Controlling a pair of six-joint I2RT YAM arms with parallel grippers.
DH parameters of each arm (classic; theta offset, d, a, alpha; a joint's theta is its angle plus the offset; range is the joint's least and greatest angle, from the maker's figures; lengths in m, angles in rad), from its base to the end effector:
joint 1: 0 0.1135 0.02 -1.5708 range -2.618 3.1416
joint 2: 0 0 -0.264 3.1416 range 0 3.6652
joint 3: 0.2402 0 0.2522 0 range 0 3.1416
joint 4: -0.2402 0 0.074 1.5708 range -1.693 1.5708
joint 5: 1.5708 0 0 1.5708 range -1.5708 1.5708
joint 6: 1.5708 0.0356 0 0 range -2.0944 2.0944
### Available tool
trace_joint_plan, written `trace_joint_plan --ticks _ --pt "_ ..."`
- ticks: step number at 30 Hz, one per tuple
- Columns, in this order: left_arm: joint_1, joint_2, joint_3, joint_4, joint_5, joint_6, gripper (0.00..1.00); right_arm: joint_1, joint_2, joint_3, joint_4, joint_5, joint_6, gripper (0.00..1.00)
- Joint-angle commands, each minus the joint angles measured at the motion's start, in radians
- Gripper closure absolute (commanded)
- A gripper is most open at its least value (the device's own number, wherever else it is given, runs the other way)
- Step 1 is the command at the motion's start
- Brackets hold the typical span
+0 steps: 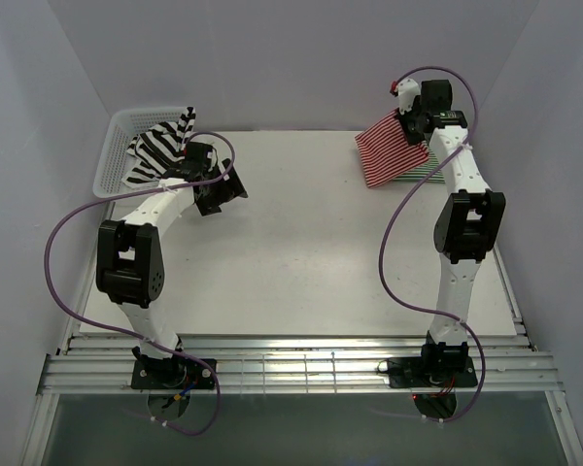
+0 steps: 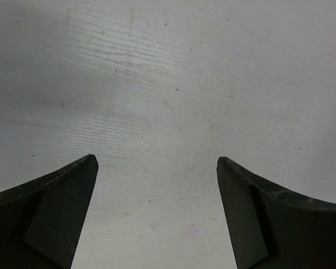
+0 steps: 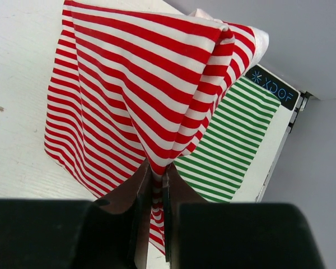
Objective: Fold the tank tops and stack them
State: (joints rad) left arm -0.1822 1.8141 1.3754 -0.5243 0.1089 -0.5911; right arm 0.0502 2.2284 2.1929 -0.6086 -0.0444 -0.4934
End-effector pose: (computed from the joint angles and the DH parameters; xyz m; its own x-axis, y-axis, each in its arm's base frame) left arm 0.3861 -0.0751 0.2302 -0.8047 -0.4150 -0.4244 -0.2496 0.8853 -0.3923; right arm 0.5152 0.0275 0.3079 -0.4877 -0.4983 -0.7169 -0.3594 0.8629 -0.3553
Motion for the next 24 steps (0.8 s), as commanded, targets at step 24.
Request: trace_joint_plan --ticks 24 --pt "0.006 0.025 0.025 0.000 0.054 0.019 0.02 -0.070 -0.096 0.084 0.017 -0.038 0.064 0.92"
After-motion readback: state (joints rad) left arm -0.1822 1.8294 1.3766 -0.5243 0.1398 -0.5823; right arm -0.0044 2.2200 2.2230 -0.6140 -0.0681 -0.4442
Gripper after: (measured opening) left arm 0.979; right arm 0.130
